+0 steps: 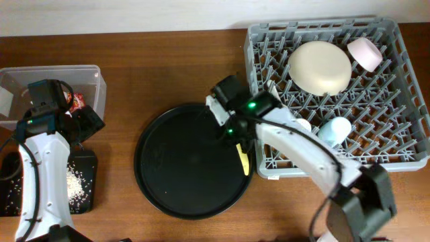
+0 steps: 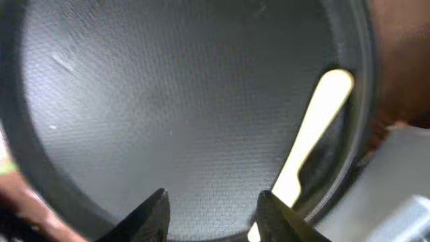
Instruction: Sort waste into correct bins and load items into the dishwasher rack
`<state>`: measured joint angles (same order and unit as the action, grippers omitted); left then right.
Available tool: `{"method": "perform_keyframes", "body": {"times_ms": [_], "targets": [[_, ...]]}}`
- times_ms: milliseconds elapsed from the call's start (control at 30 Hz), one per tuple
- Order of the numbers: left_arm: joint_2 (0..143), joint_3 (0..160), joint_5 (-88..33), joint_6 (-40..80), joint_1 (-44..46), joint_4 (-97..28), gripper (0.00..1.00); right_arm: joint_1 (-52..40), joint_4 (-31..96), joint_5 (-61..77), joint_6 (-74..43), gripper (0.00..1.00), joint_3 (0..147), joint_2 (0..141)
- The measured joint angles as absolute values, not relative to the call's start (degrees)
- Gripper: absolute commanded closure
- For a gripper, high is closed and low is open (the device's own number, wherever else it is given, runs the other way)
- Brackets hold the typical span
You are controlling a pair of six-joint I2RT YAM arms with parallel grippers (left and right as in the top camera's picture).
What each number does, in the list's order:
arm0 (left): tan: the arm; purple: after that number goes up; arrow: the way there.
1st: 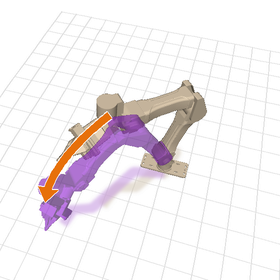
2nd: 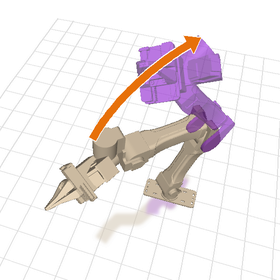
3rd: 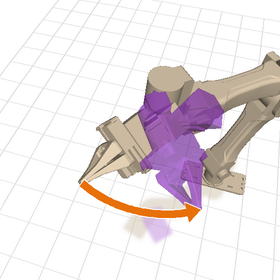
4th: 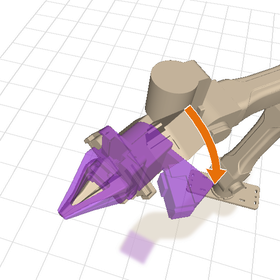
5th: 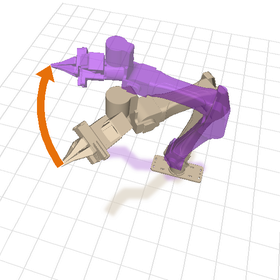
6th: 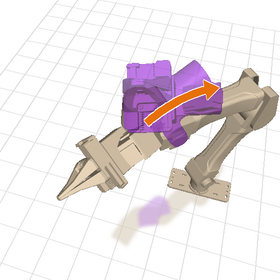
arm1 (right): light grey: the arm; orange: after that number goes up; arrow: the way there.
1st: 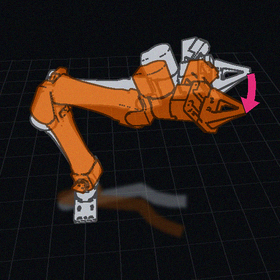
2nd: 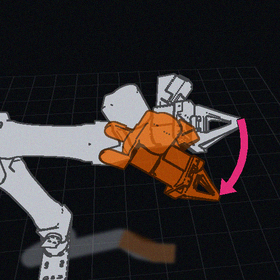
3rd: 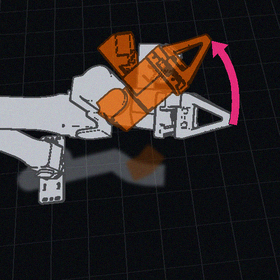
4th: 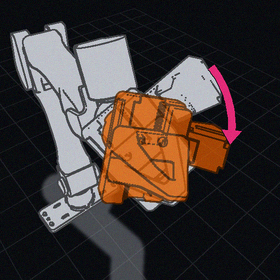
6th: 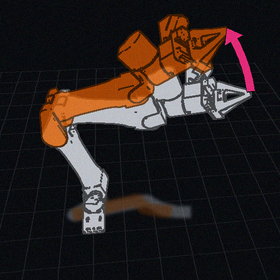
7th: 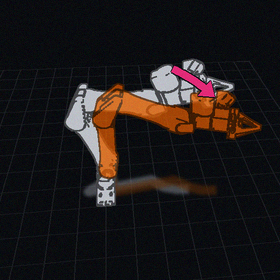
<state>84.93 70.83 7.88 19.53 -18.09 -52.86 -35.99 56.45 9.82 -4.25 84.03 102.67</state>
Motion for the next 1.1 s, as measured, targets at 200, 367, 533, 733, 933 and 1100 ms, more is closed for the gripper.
{"method": "perform_keyframes", "body": {"times_ms": [200, 367, 533, 733, 933, 1100], "targets": [[84.93, 70.83, 7.88, 19.53, -18.09, -52.86, 0.01, -37.21, 58.37, 4.89, -10.22, 0.67, 83.68, 113.69], [84.93, 70.83, 7.88, 19.53, -18.09, -52.86, 0.01, -37.21, 59.02, 0.95, -12.08, 0.67, 83.55, 114.28], [84.93, 70.83, 7.88, 19.53, -18.09, -52.84, 0.01, -37.21, 56.42, -3.9, -12.25, 0.66, 79.99, 114.3], [84.93, 70.83, 7.88, 19.53, -18.09, -52.86, 0.01, -37.21, 50.5, -6.02, -12.23, 0.6, 75.33, 114.28], [84.93, 70.85, 7.88, 19.53, -18.09, -52.86, 0.01, -37.21, 49.01, -6.24, -12.27, 0.68, 74.72, 113.89], [84.93, 70.83, 7.88, 19.53, -18.09, -52.86, 0.01, -37.21, 49.01, -6.87, -12.38, 0.51, 74.72, 113.82]]}}
